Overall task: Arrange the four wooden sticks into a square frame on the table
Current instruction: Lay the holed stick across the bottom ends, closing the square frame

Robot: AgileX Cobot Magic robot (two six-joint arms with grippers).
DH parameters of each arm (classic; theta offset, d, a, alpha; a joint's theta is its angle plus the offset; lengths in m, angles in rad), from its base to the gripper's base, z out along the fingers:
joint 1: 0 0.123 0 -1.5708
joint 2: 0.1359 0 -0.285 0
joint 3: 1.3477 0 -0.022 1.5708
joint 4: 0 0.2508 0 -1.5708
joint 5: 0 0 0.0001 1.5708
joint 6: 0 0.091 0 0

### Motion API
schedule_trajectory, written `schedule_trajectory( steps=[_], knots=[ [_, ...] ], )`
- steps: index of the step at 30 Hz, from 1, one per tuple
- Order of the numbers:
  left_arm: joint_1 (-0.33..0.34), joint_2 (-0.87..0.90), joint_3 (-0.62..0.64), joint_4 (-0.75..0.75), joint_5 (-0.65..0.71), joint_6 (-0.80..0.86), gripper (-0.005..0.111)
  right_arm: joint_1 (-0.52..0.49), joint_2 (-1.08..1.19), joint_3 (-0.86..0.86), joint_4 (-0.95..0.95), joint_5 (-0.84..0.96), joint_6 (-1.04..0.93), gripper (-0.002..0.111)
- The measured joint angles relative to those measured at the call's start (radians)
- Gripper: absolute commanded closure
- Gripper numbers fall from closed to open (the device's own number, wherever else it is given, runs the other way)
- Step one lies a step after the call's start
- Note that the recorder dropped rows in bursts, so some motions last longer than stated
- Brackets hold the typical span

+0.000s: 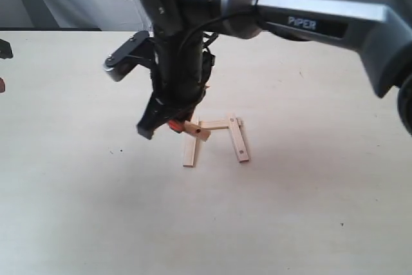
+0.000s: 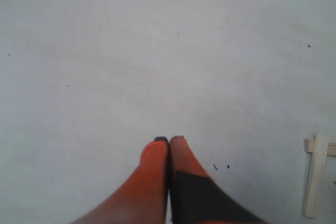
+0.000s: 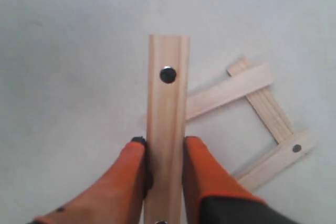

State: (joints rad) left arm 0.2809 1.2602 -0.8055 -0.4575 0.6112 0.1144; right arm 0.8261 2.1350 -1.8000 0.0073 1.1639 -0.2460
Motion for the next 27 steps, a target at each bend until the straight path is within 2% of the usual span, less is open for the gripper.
schedule_trajectory(
  steps=[4, 9, 15, 19, 27],
  knots=[
    [-0.013, 0.0, 0.0, -0.002, -0.002, 0.008, 0.107, -0.081, -0.068, 0.121, 0.074, -0.05, -0.268, 0.109],
    [-0.091, 0.0, 0.0, -0.006, -0.004, 0.066, 0.107, -0.158, -0.15, 0.297, 0.144, -0.162, -0.55, 0.109],
    [-0.153, 0.0, 0.0, -0.011, -0.004, 0.086, 0.107, -0.182, -0.161, 0.463, 0.166, -0.294, -0.785, 0.109],
    [-0.157, 0.0, 0.0, -0.013, -0.004, 0.088, 0.107, -0.176, -0.161, 0.51, 0.202, -0.377, -0.875, 0.109],
    [-0.157, 0.0, 0.0, -0.013, -0.004, 0.088, 0.107, -0.176, -0.158, 0.518, 0.234, -0.454, -0.901, 0.109]
  ],
)
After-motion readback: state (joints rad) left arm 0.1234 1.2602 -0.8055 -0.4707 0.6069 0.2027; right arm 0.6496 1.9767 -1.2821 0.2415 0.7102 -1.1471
